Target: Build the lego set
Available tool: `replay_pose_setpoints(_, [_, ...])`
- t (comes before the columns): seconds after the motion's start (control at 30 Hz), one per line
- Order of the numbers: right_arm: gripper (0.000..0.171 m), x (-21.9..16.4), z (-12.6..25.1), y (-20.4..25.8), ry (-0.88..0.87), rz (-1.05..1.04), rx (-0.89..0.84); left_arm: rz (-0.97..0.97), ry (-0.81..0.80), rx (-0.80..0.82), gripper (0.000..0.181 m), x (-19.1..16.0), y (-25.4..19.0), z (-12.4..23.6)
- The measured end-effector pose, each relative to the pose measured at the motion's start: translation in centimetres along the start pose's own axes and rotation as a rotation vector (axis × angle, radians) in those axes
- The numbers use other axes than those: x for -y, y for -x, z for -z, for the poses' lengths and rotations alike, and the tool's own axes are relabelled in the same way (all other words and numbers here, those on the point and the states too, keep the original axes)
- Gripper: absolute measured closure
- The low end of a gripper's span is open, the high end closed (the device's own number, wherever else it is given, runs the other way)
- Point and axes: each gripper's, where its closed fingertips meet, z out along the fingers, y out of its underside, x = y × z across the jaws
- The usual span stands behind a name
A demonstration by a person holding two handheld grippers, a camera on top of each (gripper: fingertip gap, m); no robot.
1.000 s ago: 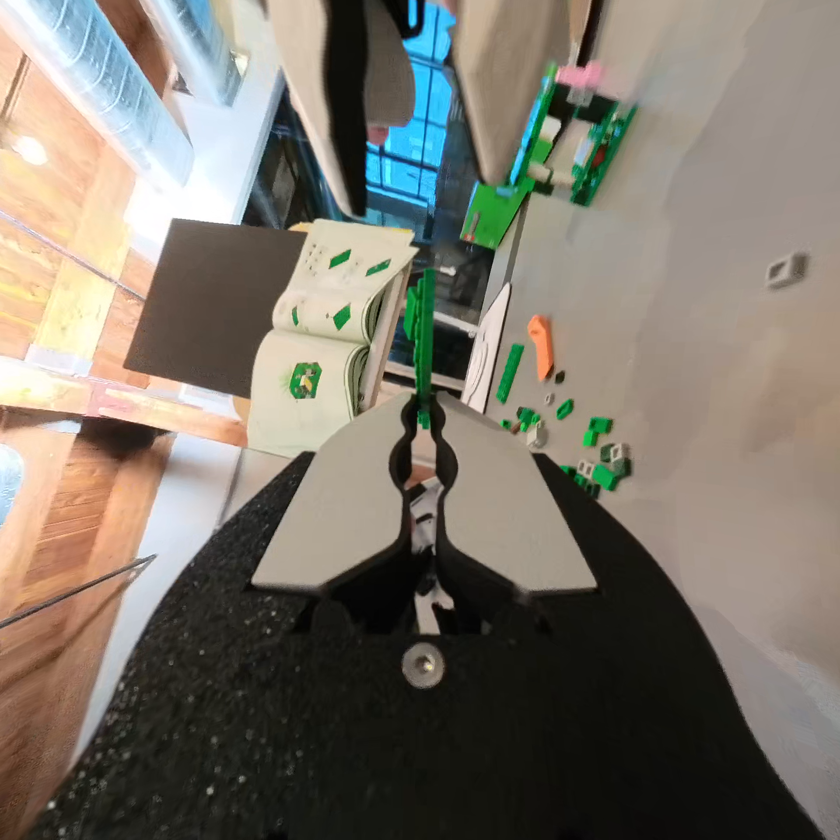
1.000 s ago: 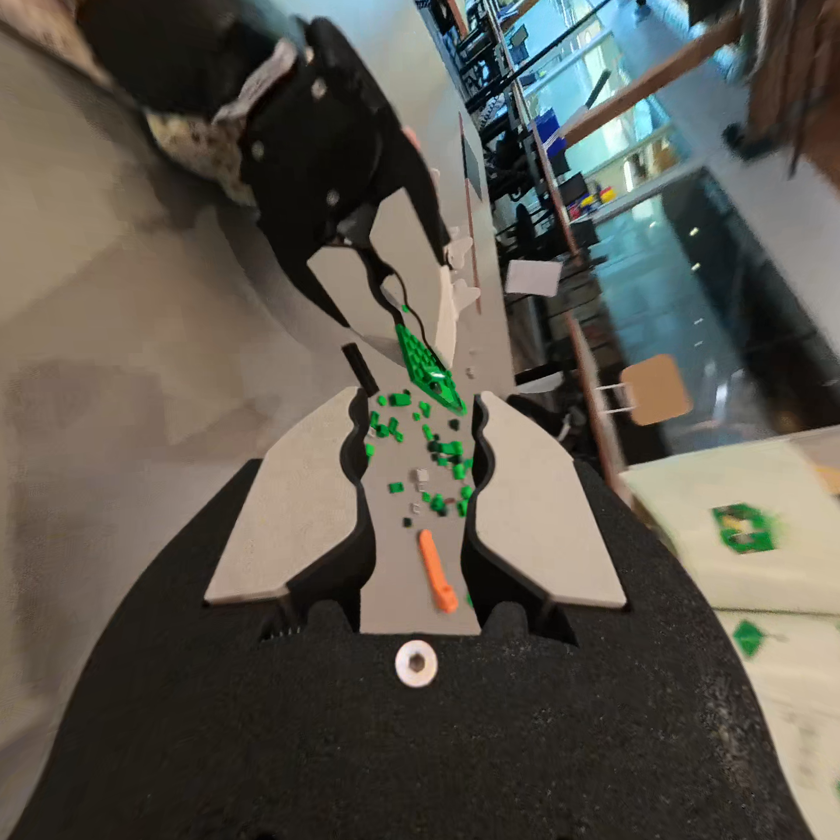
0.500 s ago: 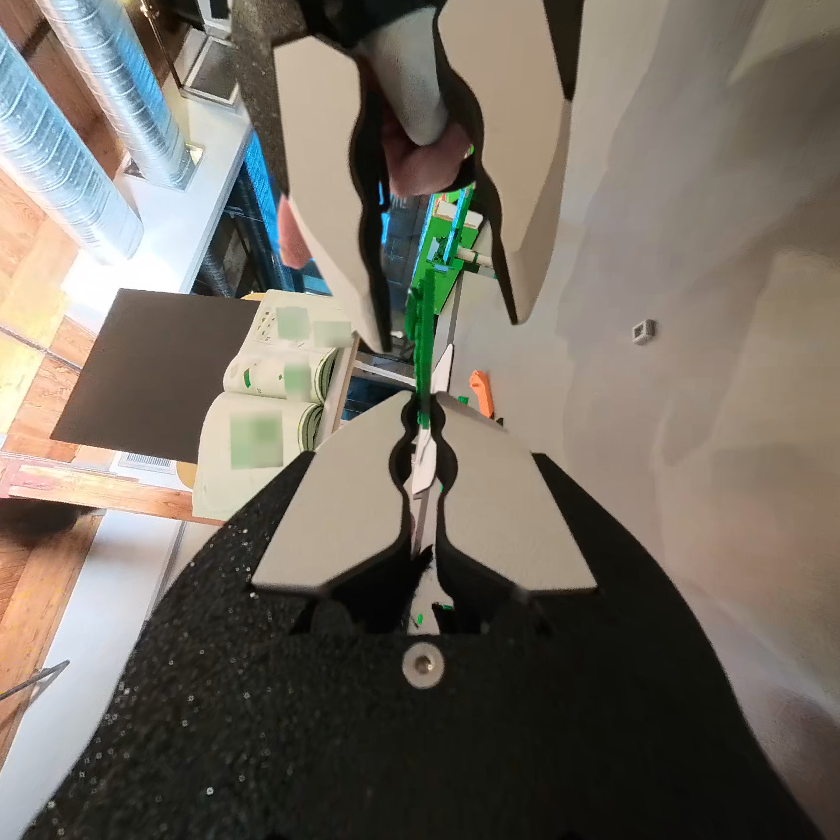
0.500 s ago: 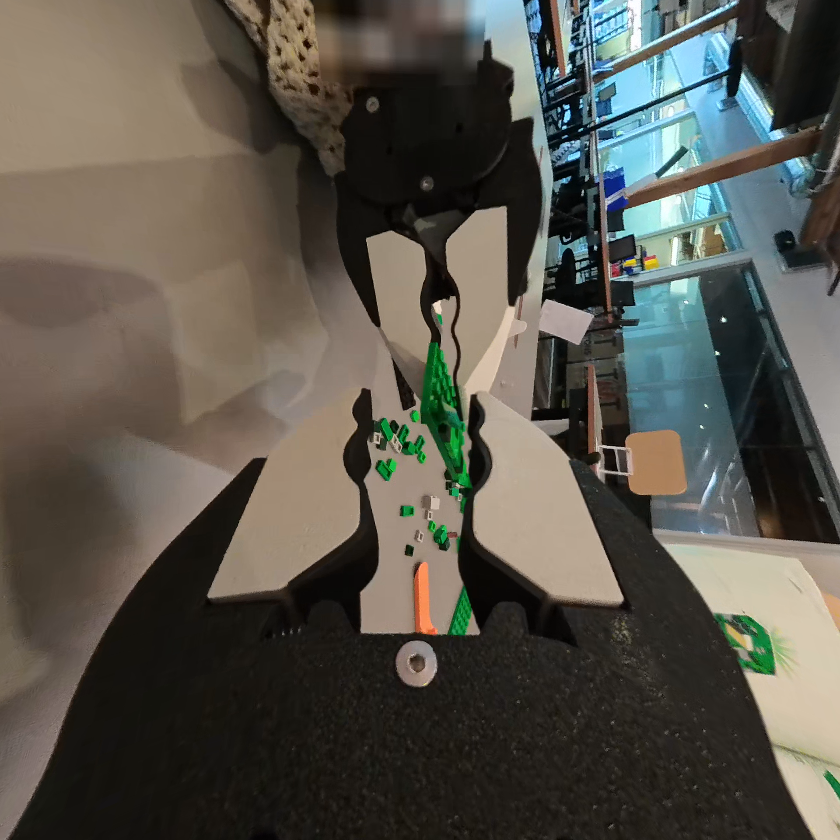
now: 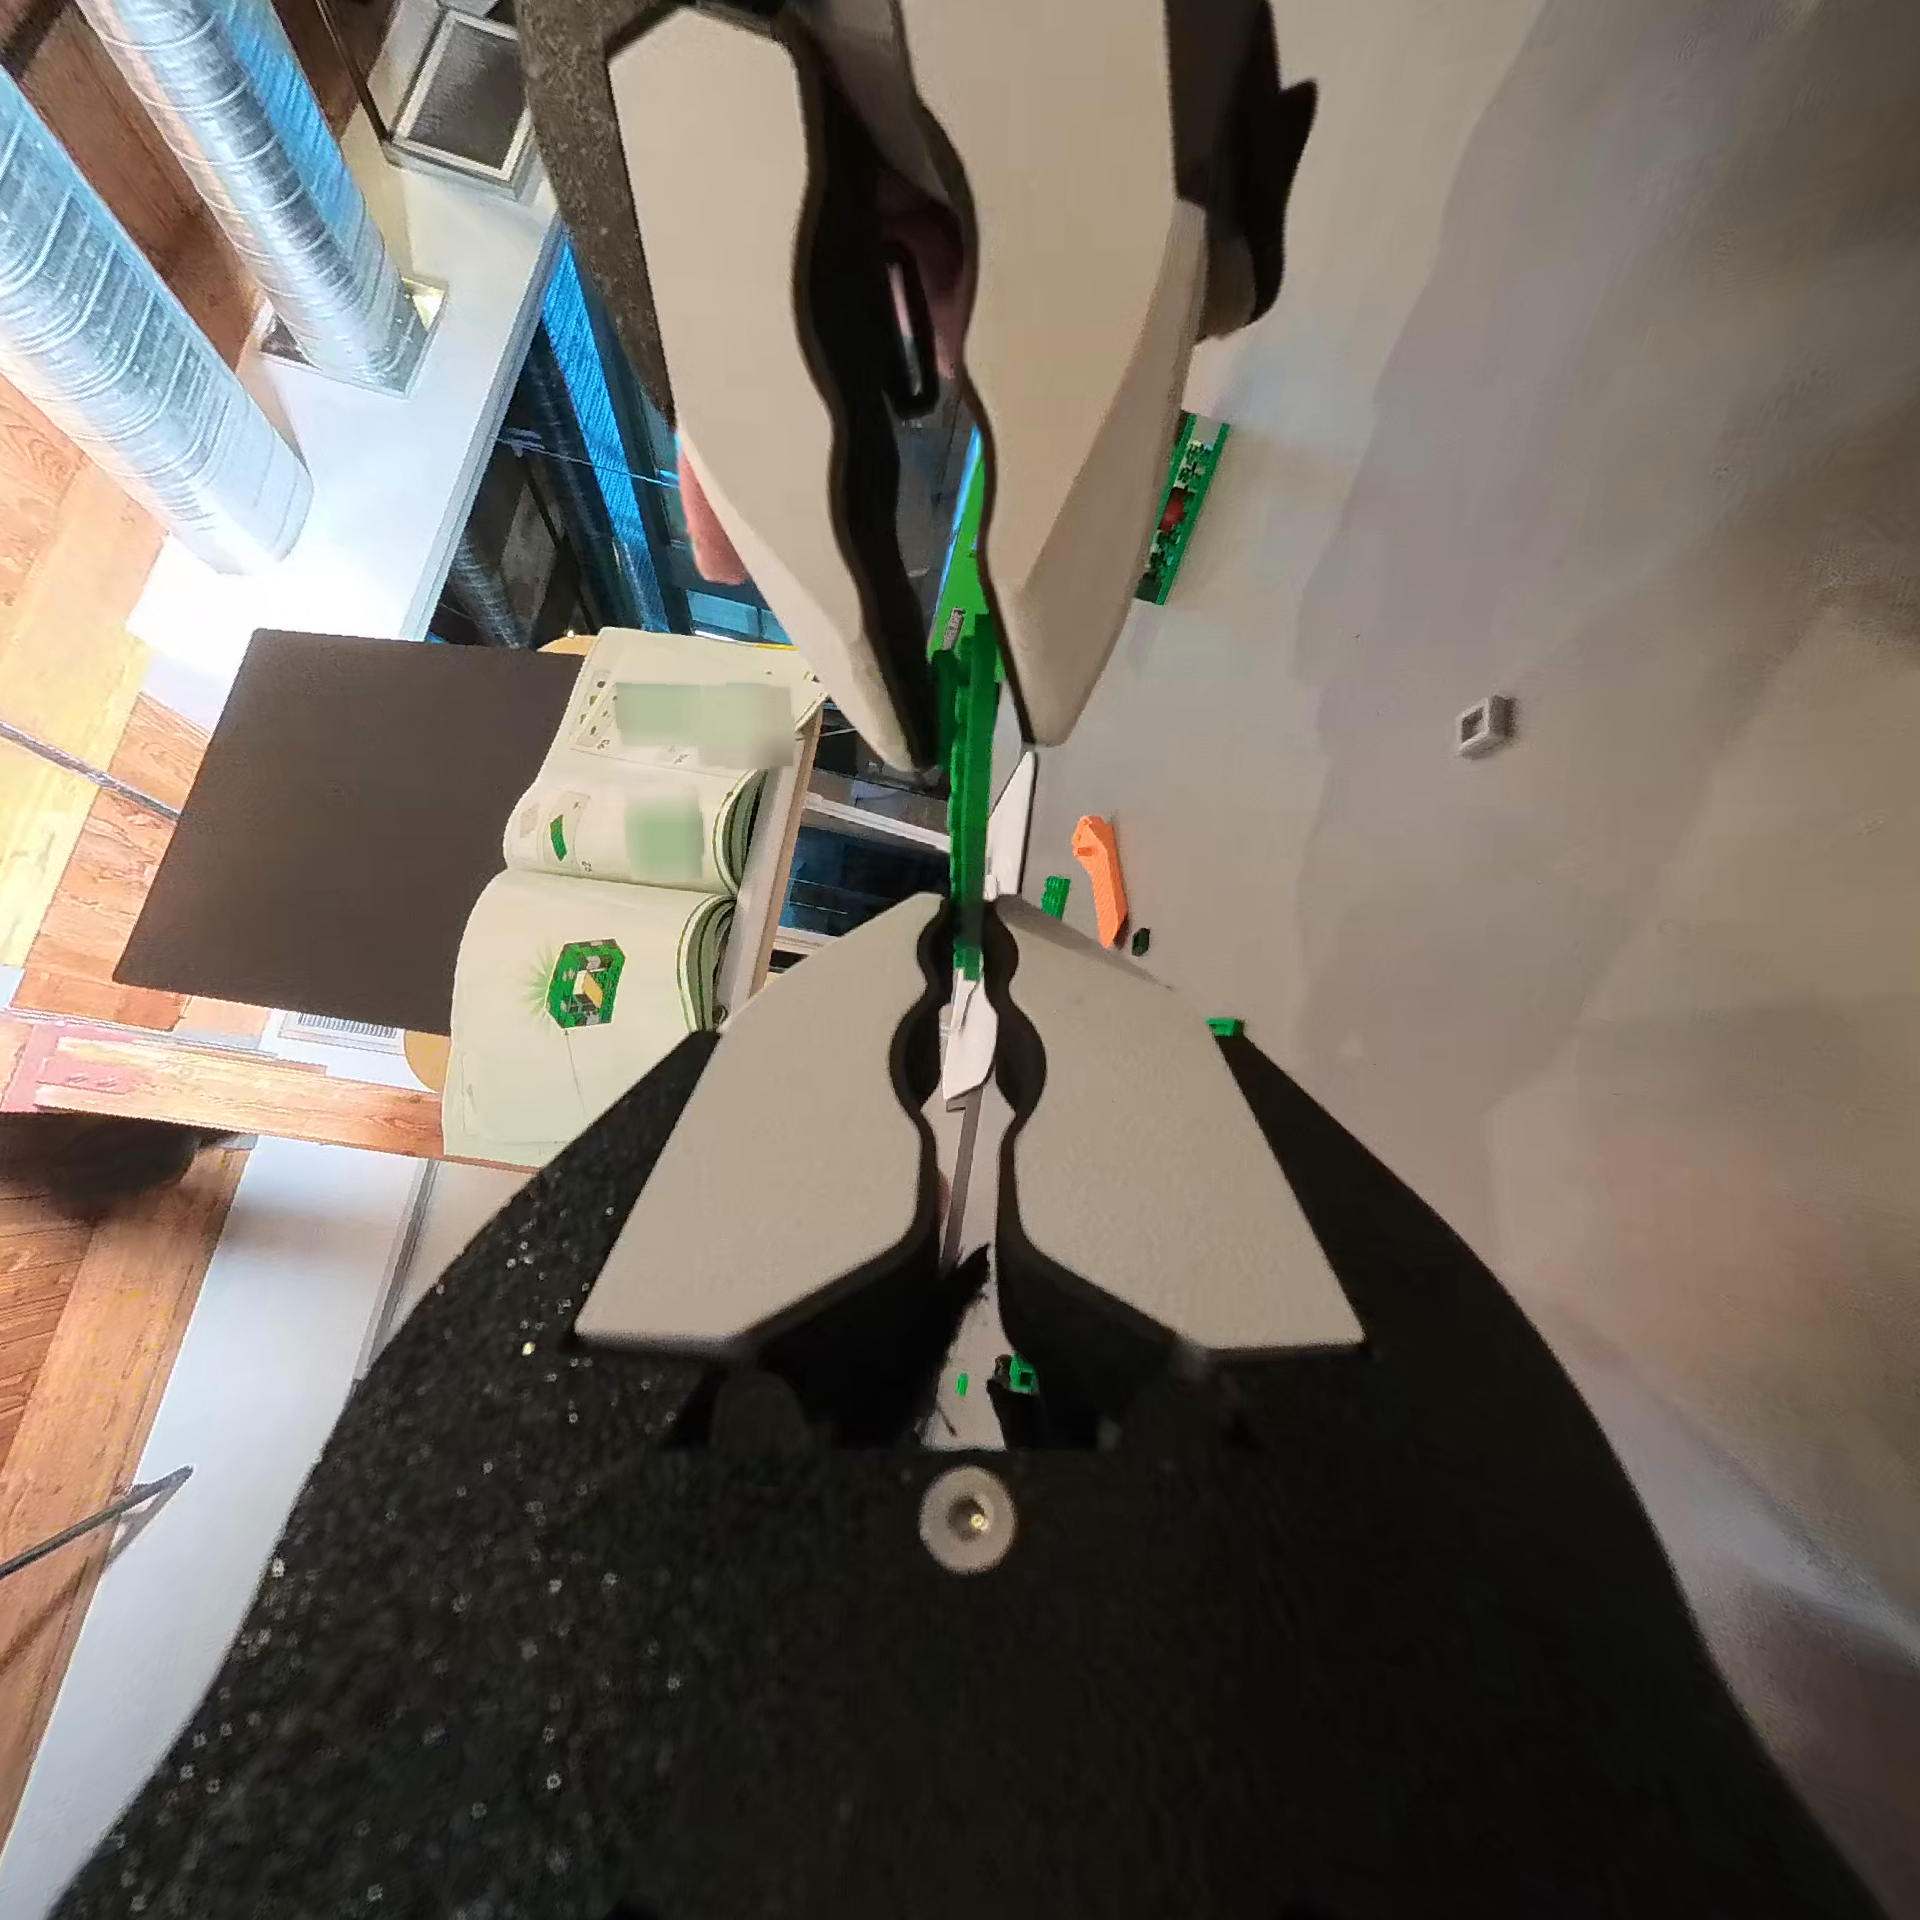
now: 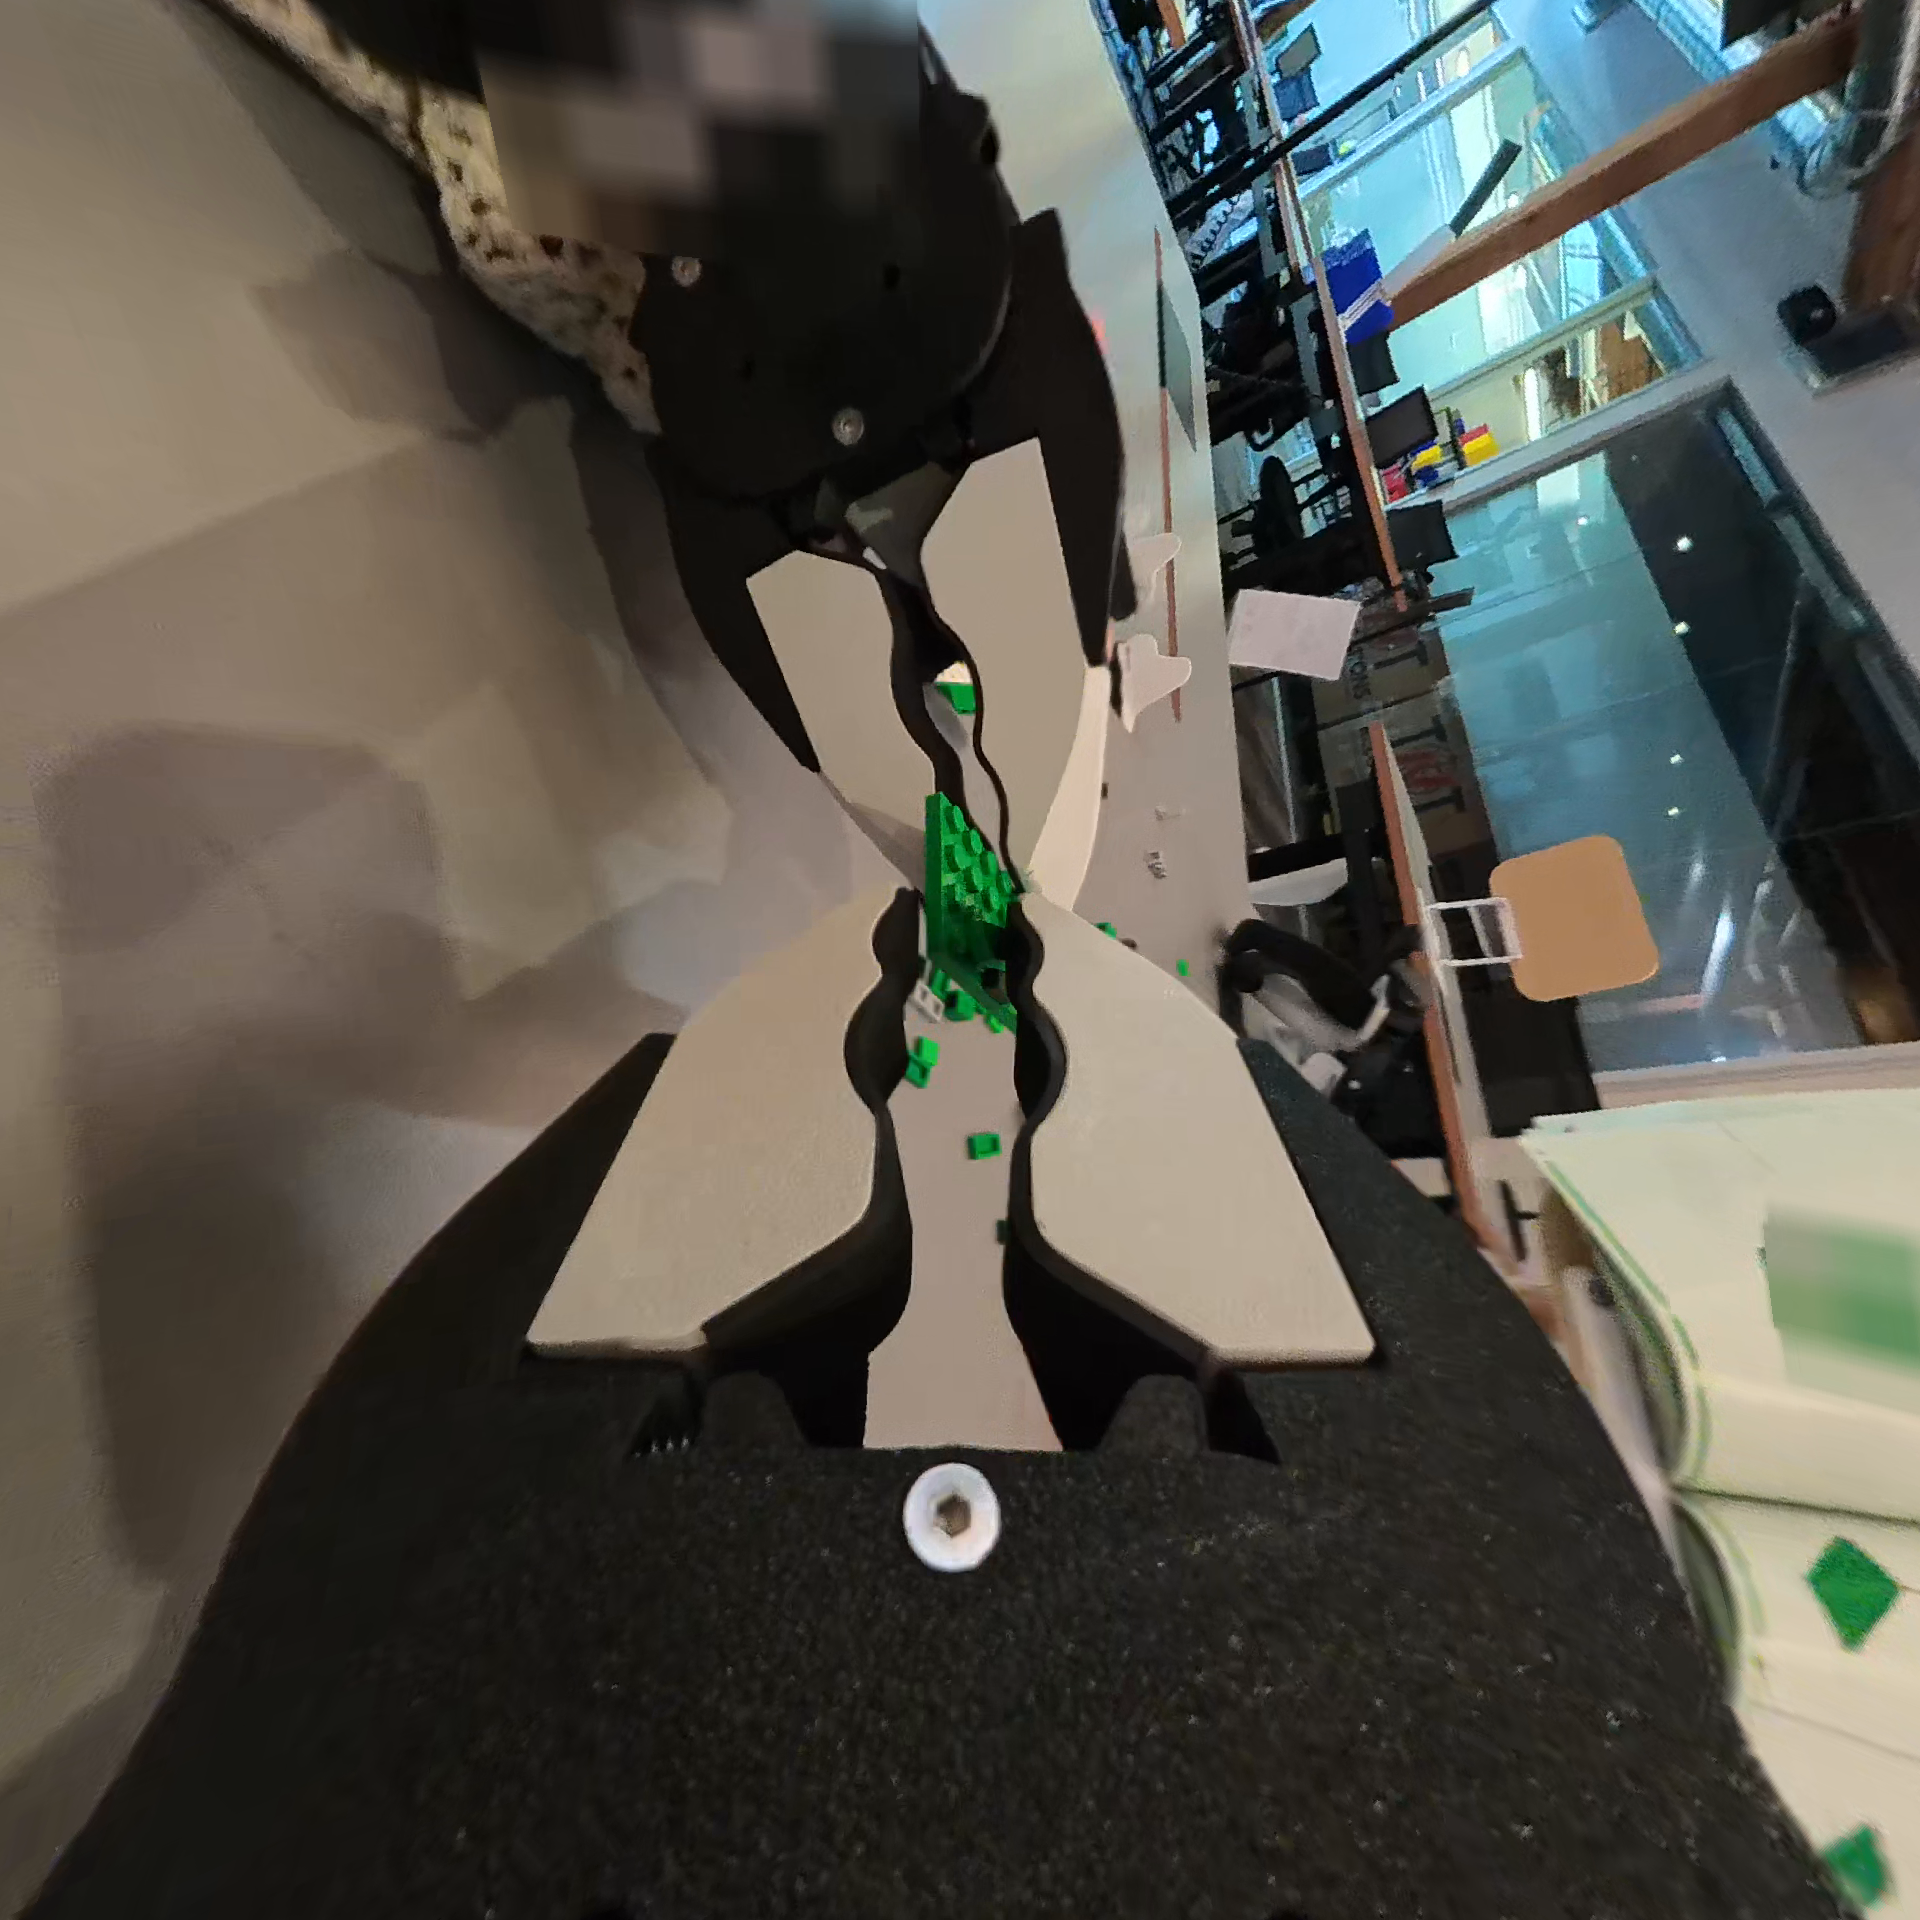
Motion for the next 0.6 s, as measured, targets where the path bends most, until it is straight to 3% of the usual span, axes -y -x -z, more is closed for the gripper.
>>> replay_pose_setpoints(0.33, [0.134,-0.1,0.2,0.2,-0.051,-0.192,0.12,-0.044,-0.011,-0.004,0.177,0.3,-0.4,0.0])
replay_pose_setpoints(0.6, [0.138,-0.4,0.0,1.3,-0.03,-0.237,0.237,-0.054,-0.024,-0.01,0.177,0.5,-0.6,0.1])
